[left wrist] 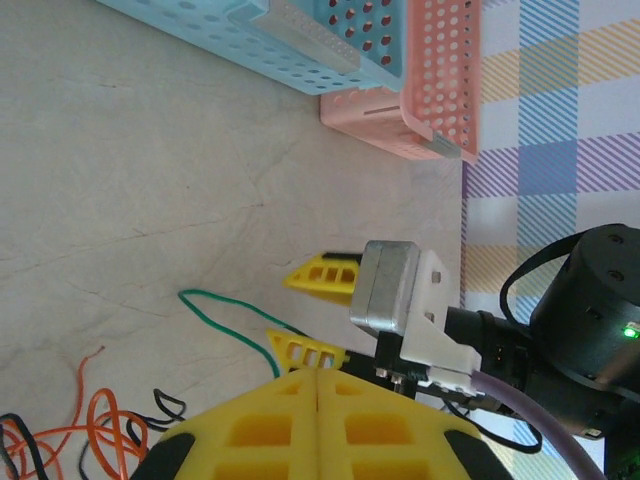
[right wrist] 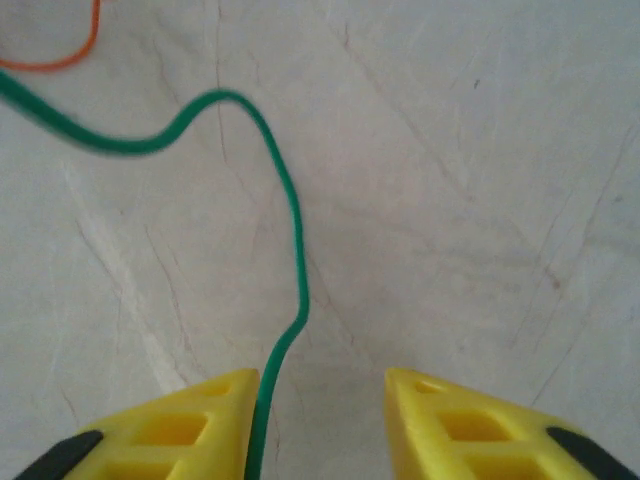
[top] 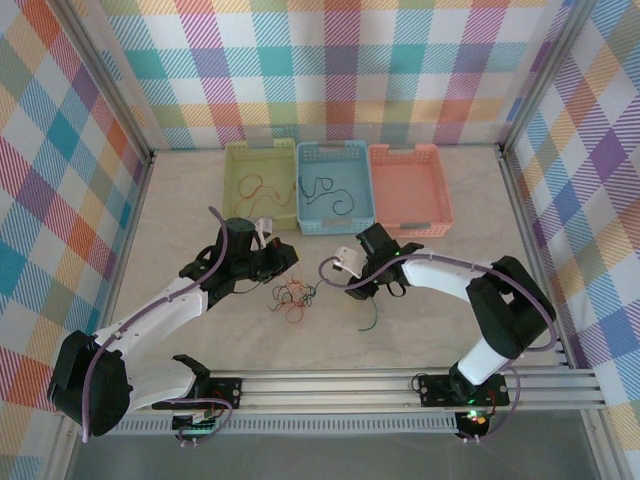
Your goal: Untangle the cables
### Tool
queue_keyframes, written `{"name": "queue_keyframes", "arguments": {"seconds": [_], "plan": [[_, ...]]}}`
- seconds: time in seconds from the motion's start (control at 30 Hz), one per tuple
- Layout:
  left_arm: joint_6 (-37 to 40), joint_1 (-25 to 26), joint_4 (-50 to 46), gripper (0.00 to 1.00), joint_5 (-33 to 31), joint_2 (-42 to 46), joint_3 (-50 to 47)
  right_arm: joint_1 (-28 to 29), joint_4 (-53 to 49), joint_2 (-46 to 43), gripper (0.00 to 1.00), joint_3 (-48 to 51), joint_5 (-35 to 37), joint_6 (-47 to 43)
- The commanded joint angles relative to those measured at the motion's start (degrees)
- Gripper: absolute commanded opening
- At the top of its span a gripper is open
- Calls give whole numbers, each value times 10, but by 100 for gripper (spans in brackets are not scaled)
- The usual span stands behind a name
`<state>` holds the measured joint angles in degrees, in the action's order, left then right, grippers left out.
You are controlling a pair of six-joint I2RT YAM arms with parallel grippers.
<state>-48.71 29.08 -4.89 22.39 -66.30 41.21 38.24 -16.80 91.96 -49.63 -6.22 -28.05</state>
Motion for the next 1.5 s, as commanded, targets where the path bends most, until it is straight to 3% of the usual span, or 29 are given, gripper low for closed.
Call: {"name": "queue_keyframes", "arguments": {"seconds": [0.0, 0.07, 0.33, 0.4, 0.6, 0.73, 0.9, 1.07, 1.33, 1.47], "plan": [[16, -9, -15, 1, -10, 10, -9, 4, -10, -16, 15, -5, 36, -3], [18, -10, -15, 0, -12, 10, -13, 4, 10, -47, 0, 5, 67, 7], [12, -18, -15, 0, -50, 29, -63, -26, 100, -291, 0, 82, 109, 71], [11, -24, -21, 0, -65, 47, -80, -45, 117, -337, 0, 96, 158, 100], [10, -44, -39, 0, -86, 92, -119, -107, 172, -435, 0, 150, 252, 178], [11, -55, -54, 0, -94, 112, -133, -159, 182, -481, 0, 175, 244, 243], [13, -69, -86, 0, -129, 149, -144, -191, 153, -506, 0, 175, 196, 283], [16, -70, -87, 0, -123, 148, -143, -191, 136, -502, 0, 165, 125, 296], [28, -81, -151, 0, -186, 186, -138, -197, 95, -495, 0, 139, 157, 290], [23, -98, -176, 0, -220, 228, -139, -234, 107, -477, 0, 138, 187, 296]]}}
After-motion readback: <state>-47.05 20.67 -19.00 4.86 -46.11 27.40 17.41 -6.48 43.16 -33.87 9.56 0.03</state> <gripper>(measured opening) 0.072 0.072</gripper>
